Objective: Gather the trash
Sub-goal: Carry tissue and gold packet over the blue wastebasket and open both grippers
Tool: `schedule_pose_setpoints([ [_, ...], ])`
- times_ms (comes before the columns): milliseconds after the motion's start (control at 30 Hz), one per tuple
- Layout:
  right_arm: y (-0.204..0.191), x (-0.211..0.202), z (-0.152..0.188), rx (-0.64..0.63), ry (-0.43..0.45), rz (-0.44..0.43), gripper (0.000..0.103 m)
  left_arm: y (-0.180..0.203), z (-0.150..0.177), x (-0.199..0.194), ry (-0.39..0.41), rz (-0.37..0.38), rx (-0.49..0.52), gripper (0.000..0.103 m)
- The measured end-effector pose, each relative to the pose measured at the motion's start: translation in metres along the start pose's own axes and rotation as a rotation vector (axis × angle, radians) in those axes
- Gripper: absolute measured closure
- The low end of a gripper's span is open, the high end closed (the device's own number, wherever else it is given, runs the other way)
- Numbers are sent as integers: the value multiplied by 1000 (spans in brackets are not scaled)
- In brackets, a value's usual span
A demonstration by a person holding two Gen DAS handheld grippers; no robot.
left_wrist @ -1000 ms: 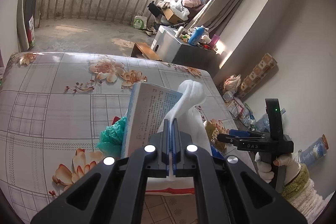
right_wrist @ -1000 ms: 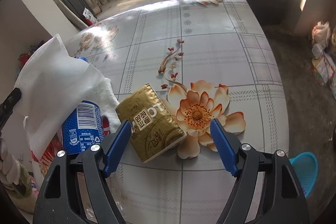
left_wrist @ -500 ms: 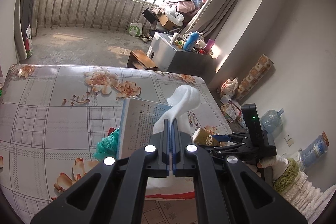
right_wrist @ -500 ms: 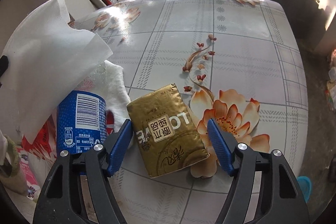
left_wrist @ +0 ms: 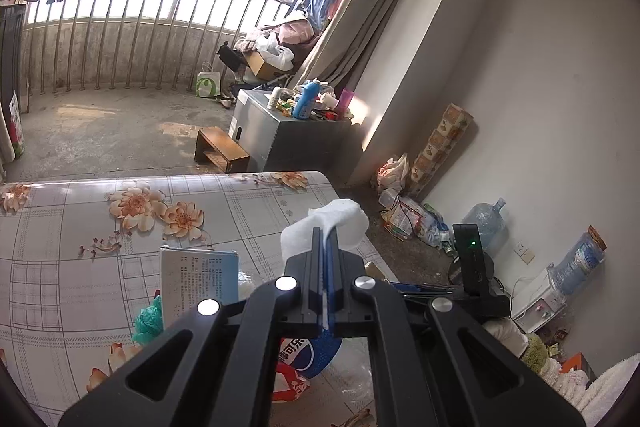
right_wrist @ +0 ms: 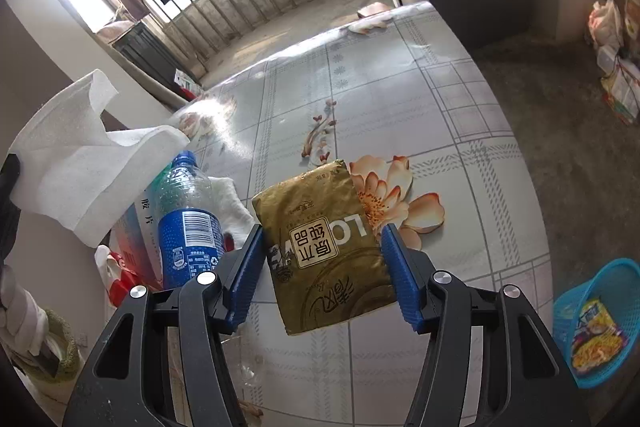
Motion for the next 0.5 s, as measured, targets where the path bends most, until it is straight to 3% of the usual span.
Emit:
schedule_pose_setpoints([
  [300,59,-110,3,191,231,6,48,90,-13,20,-24,133,164,102],
  [500,119,-162,37,346,340,71,48,160,-3,53,-97,247,218,102],
])
Point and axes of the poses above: each gripper's, at about its wrist camera, not at the fingertips, and x roughly the way its jaws point, y to its right, z to its underside, the point moved 8 cm from there along x, roughly the way its jaws point, and after that the axes turned 5 degrees about -x, right-handed, at the moved point
